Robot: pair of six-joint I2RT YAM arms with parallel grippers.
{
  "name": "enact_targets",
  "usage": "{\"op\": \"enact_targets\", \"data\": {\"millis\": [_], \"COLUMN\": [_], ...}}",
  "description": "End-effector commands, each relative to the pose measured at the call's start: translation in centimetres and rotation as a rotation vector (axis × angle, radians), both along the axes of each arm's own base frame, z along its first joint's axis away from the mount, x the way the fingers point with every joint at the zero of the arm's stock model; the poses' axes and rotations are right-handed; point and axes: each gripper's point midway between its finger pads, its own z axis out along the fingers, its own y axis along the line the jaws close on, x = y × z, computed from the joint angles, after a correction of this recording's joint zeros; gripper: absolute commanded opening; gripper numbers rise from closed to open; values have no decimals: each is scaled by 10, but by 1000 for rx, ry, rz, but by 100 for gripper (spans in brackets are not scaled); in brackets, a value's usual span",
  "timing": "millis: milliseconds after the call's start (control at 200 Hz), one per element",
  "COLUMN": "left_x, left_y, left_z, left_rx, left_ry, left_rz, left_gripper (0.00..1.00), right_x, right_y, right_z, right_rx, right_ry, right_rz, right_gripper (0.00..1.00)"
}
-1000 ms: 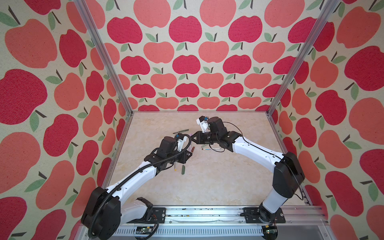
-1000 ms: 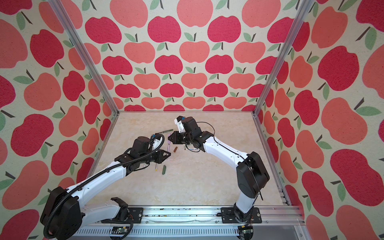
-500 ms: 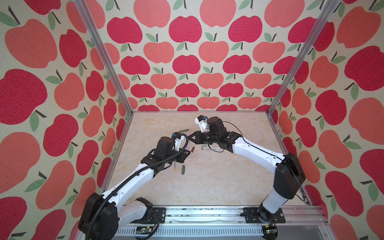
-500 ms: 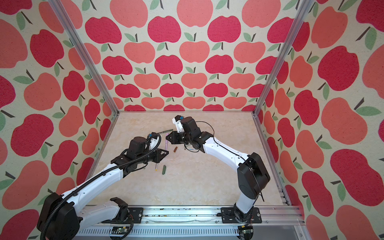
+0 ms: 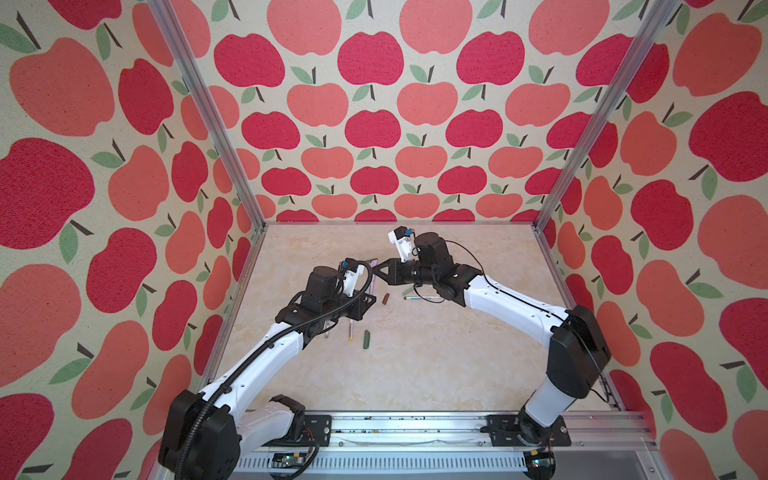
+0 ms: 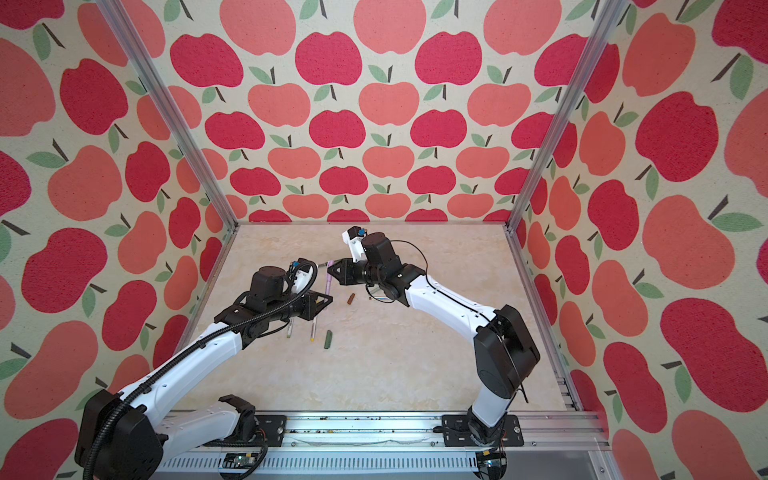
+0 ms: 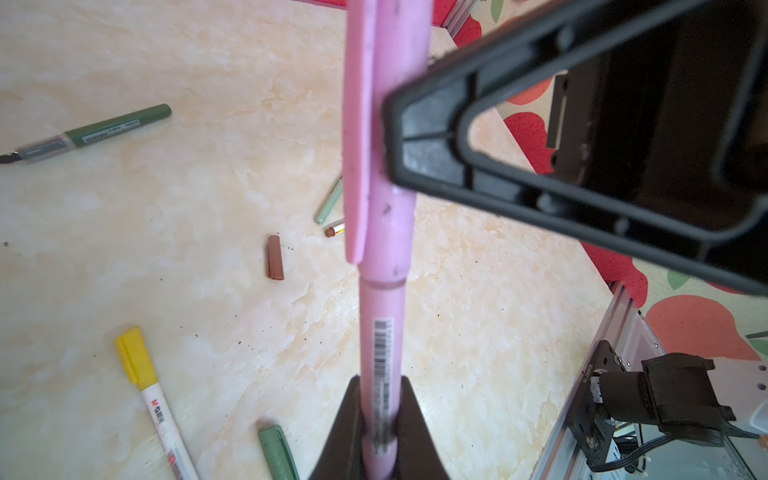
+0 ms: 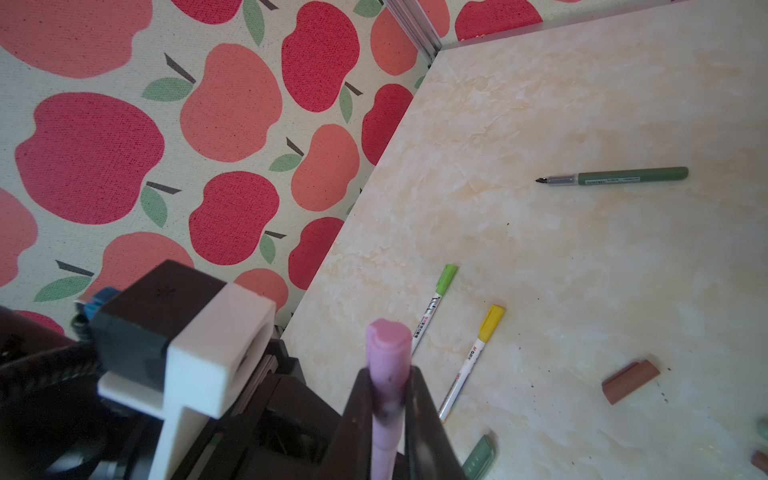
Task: Insert the pens into the pen caps
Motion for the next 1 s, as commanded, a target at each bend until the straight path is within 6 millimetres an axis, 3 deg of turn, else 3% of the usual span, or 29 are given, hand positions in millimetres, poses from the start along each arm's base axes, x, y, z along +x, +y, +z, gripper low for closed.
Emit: {"op": "enact_targets", "data": {"millis": [0, 630, 996], "left_x": [43, 71, 73], "left_y": [1, 4, 7], "left_z": [100, 158, 159], "left_rx": [-105, -119, -124], "left_ry": [-338, -504, -511], "left_rz": [60, 68, 73], "left_gripper": [0, 0, 0], "right_x": [-50, -65, -67], "right_y": [-13, -15, -14], "right_z": [-94, -125, -124], "right_rx": [-229, -265, -262], "right_ry": [238, 307, 307], "right_rz": [107, 139, 149], "right_gripper": [4, 3, 3]}}
